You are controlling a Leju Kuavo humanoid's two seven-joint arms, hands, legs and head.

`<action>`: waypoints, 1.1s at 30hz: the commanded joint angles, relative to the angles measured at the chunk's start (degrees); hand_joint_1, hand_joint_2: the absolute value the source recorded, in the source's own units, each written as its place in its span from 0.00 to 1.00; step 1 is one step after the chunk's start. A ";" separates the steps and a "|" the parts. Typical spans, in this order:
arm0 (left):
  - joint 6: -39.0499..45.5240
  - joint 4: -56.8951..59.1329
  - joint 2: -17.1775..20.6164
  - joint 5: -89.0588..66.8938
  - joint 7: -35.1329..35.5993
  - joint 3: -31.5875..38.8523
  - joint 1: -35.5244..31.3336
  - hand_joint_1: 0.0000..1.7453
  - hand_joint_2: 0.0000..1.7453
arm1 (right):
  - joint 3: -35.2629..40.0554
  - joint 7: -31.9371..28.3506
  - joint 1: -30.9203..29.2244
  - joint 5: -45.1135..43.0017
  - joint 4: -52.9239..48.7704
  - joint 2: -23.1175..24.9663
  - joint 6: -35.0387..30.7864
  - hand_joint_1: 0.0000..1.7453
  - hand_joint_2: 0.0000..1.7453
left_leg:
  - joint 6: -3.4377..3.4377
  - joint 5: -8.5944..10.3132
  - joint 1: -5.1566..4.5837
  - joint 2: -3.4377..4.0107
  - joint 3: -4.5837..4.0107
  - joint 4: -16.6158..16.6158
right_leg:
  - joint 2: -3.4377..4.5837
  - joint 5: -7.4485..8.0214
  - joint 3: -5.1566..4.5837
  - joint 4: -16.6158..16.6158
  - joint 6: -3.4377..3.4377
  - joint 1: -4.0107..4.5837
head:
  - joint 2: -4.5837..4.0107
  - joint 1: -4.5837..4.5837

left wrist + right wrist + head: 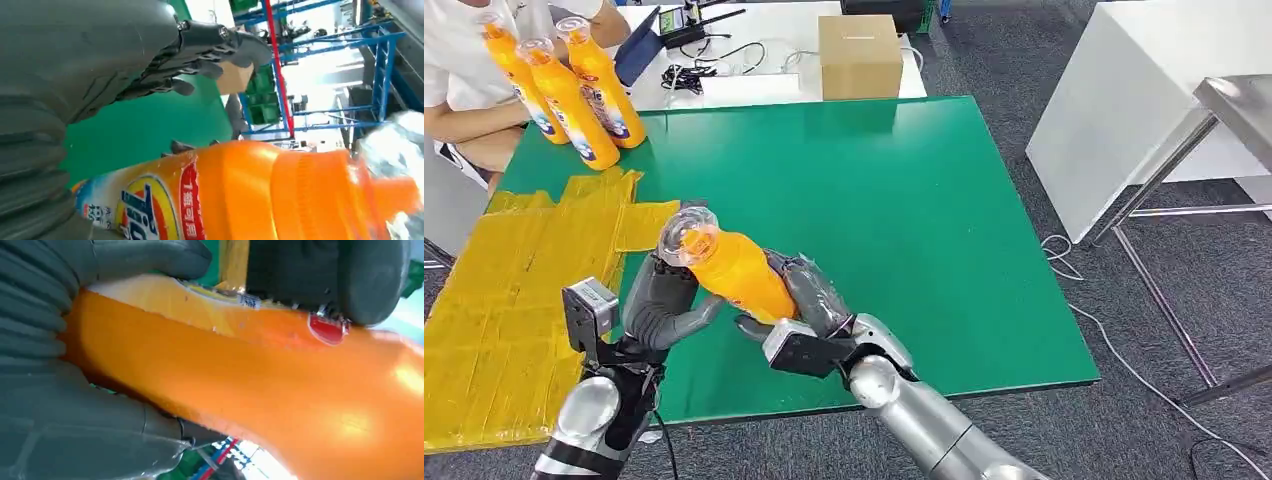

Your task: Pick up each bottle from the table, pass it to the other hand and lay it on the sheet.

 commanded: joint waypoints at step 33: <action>2.03 -4.87 1.35 -2.71 -1.87 -1.92 1.12 0.00 1.00 | 10.95 8.95 -10.19 5.03 7.67 -0.52 1.91 1.00 1.00 | -0.04 -0.10 -0.01 0.07 0.21 -0.02 | 0.02 -0.08 0.20 -0.02 0.02 -0.01 | 0.00 0.00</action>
